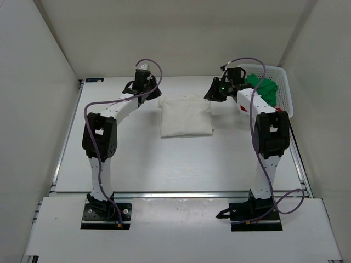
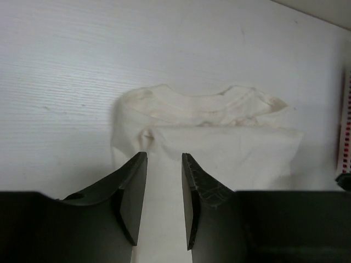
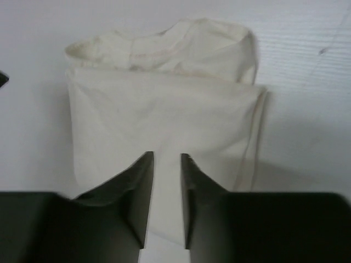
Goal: Fold and stack the t-shirts
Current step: Smooth out wrinkles on the folded tshirt
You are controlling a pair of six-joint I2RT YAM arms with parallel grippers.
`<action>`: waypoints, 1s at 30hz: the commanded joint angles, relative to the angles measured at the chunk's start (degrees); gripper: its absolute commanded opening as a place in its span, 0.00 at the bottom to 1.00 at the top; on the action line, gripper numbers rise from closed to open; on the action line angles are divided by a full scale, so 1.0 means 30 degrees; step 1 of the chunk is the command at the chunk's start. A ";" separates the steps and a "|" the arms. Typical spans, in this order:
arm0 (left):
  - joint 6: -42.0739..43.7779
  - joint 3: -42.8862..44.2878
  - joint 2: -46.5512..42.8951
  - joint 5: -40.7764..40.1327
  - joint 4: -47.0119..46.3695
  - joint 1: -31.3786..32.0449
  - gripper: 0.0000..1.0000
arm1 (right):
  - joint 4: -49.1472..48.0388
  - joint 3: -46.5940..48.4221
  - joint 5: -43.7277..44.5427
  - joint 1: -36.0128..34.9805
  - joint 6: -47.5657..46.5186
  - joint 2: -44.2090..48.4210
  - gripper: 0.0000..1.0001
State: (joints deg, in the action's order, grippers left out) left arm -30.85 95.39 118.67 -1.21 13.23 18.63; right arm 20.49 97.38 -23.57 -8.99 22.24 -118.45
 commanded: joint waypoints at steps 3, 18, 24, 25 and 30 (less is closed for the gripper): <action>0.0235 -0.0657 -0.0071 0.0784 -0.1395 0.2839 0.43 | -0.1501 -0.1586 -0.1017 -0.0342 0.0059 0.0437 0.09; -0.1257 0.2194 0.4536 0.2922 -0.1157 -0.0086 0.41 | -0.0648 -0.0117 -0.1866 -0.0050 -0.0997 -0.3786 0.00; -0.2576 -0.2729 0.0644 0.4447 -0.6253 -0.0849 0.53 | -0.0239 0.0525 -0.1518 -0.0312 -0.1085 -0.4138 0.00; -0.2549 -0.3200 0.0145 0.4244 -0.6199 -0.0995 0.55 | -0.0064 0.0614 -0.1488 -0.0400 -0.1114 -0.4080 0.00; -0.1204 -0.4431 -0.1353 0.2516 -0.4532 -0.1376 0.55 | -0.0179 0.0557 -0.1430 -0.0868 -0.0997 -0.2621 0.07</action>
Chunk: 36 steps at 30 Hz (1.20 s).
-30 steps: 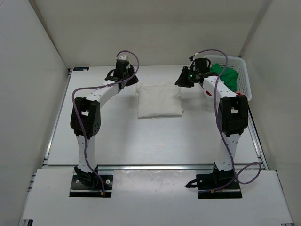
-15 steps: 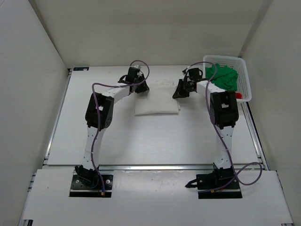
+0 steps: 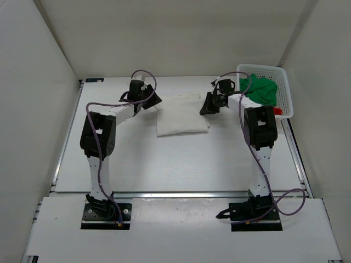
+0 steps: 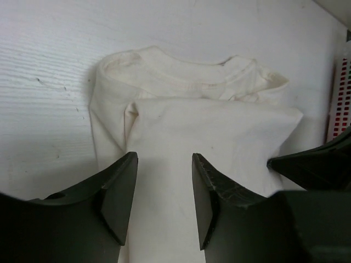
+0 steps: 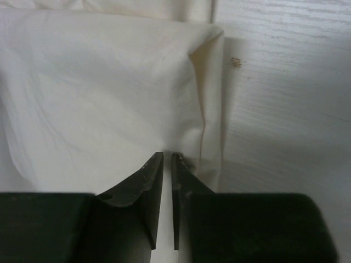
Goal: Fold and stack the t-shirts
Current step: Smooth out wrinkles on the folded tshirt, then put the neatly folded tshirt into the corner of the board with the left arm
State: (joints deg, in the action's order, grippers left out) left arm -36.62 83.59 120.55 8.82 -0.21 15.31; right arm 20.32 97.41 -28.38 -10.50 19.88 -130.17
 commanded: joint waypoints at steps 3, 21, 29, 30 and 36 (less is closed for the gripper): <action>0.1220 -0.2046 -0.2680 -0.1880 0.0040 -0.0562 0.60 | -0.0413 0.0200 -0.0529 -0.0921 0.0227 0.2720 0.23; 0.1253 -0.3142 -0.0551 0.0512 0.0335 0.0902 0.38 | -0.6481 -1.0318 -0.0208 -0.2885 0.3393 1.3036 0.54; 0.1397 0.3859 0.2410 0.0576 0.3346 0.1695 0.00 | -0.6655 -1.0702 -0.0617 -0.3003 0.2867 1.2863 0.53; 0.1368 0.4822 0.2472 0.0431 0.3756 0.1635 0.00 | -0.6626 -1.0817 -0.0676 -0.2916 0.2895 1.2746 0.53; 0.1719 0.5687 0.1450 0.0080 0.4874 -0.1964 0.00 | -0.7415 -1.0791 -0.1377 -0.2622 0.2924 1.1927 0.52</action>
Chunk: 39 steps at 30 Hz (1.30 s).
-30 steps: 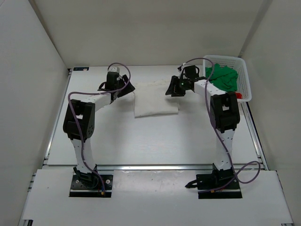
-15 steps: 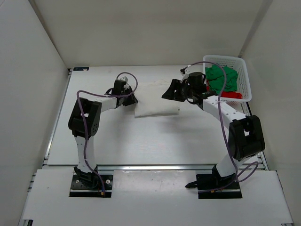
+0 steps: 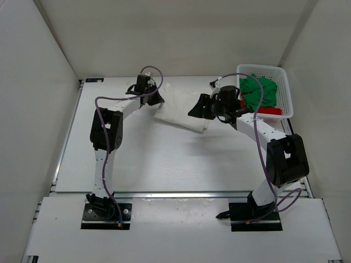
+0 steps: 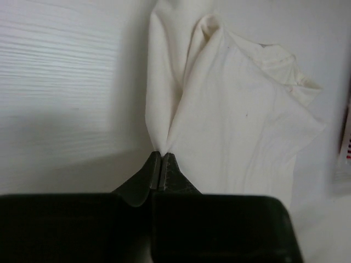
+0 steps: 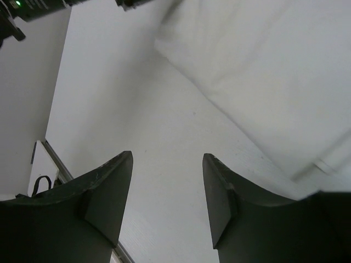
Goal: Fold and stack the t-shirts
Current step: Put the neatly folded tshirt into the corner of the board with the left arm
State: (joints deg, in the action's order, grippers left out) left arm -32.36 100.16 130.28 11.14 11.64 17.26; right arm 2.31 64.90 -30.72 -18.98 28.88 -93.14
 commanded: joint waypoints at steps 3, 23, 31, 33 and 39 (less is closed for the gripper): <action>-0.0460 -0.2933 -0.4131 -0.0493 -0.0884 -0.5599 0.00 | -0.1619 0.0337 -0.1156 0.0322 0.0129 -0.0913 0.51; -0.8219 -1.2147 -0.4522 -0.0109 -0.8359 -1.3751 0.01 | -0.1004 0.0601 -0.2182 -0.1934 -0.0691 -0.1910 0.50; -0.8960 -0.8574 -0.2558 -0.1310 -0.8597 -1.2990 0.04 | -0.0183 0.1098 -0.1976 -0.2199 -0.1016 -0.2731 0.50; -0.8580 -0.8250 -0.2527 -0.1486 -0.8684 -1.3017 0.15 | -0.0270 0.1244 -0.1920 -0.2110 -0.0985 -0.2907 0.51; -0.8053 -1.0826 -0.4573 -0.1077 -1.0177 -1.2843 0.93 | -0.0358 0.1072 -0.1452 -0.1933 -0.0662 -0.2705 0.84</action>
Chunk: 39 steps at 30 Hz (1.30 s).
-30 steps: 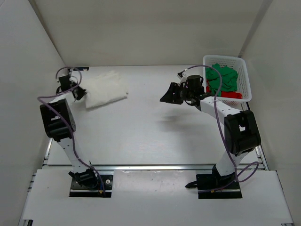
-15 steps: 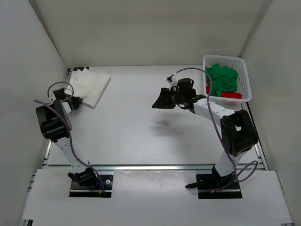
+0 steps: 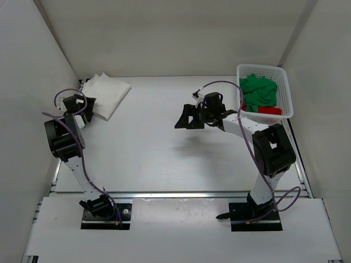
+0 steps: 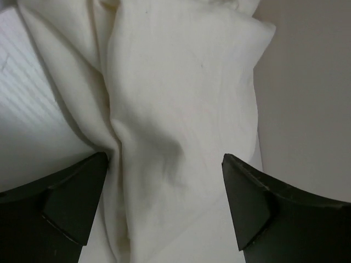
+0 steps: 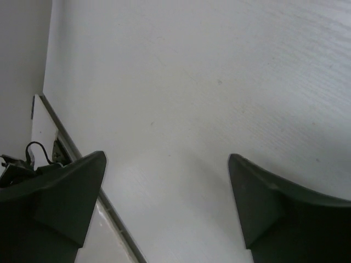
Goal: Fold and stack the t-shirts
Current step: Put the neatly folded tshirt into the corner of the board with the left arm, then grab crumpled tshirt from bin with the right arm
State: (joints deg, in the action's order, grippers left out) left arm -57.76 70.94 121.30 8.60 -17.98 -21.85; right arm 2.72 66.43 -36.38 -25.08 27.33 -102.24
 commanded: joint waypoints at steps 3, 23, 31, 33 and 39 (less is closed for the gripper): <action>0.1843 -0.2664 -0.3276 -0.0725 -0.0073 0.0686 0.99 | -0.0380 0.0270 0.1254 -0.0164 -0.0321 0.0796 0.99; 0.9022 -0.8033 -1.5323 -0.2833 0.4315 1.3128 0.99 | -0.0968 -0.2572 0.4067 -0.1426 0.0587 0.5715 0.99; 1.1246 -0.1100 -1.1145 -0.1644 1.1668 1.8529 0.99 | 0.5178 0.1924 0.8897 0.1327 -0.1835 0.5402 0.99; 1.2073 0.0578 -1.0262 0.1213 1.1504 1.8971 0.99 | 0.8710 0.4964 1.4841 0.0747 -0.1732 0.4229 0.99; 0.7021 -0.5545 -0.9233 1.0442 -0.4769 1.5111 0.99 | 0.0971 0.1803 1.4508 0.0710 -0.4014 0.6791 0.99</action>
State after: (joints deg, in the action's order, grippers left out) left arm -31.44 59.16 91.50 28.80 -13.47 29.43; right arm 16.67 79.88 5.17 -24.03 19.94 -89.27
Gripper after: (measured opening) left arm 0.987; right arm 0.995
